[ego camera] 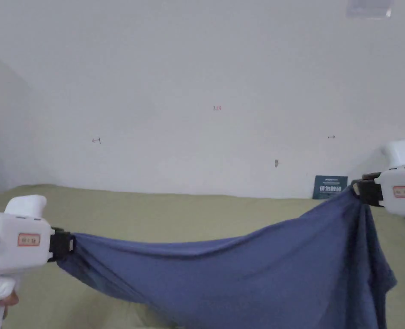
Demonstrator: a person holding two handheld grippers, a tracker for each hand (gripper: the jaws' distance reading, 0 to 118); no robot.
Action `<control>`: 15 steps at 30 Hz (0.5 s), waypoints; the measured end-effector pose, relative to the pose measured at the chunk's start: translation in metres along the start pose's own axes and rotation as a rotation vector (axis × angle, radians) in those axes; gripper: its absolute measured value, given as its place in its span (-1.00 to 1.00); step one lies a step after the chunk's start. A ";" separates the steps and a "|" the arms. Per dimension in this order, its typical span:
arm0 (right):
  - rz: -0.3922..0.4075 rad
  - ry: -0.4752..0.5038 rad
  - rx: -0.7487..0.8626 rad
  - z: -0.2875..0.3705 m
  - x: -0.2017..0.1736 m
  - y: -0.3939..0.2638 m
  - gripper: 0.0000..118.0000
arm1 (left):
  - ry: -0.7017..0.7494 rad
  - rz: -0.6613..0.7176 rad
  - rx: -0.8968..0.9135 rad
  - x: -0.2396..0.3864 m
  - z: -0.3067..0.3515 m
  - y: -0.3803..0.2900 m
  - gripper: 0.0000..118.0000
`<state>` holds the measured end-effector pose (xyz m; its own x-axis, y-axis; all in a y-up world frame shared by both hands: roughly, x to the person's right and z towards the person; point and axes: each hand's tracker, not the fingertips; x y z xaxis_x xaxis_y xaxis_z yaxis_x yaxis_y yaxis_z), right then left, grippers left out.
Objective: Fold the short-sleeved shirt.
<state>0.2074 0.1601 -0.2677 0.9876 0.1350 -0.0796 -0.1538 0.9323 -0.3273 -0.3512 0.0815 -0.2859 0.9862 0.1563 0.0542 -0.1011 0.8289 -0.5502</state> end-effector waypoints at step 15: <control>-0.174 -0.042 0.130 0.020 0.046 0.069 -1.00 | 0.108 -0.043 0.121 0.040 0.019 0.136 -0.96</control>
<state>0.2431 0.2374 -0.2756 0.9998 -0.0205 0.0080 0.0217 0.9777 -0.2087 -0.3278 0.2112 -0.3426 0.9976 0.0663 -0.0183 -0.0675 0.8931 -0.4447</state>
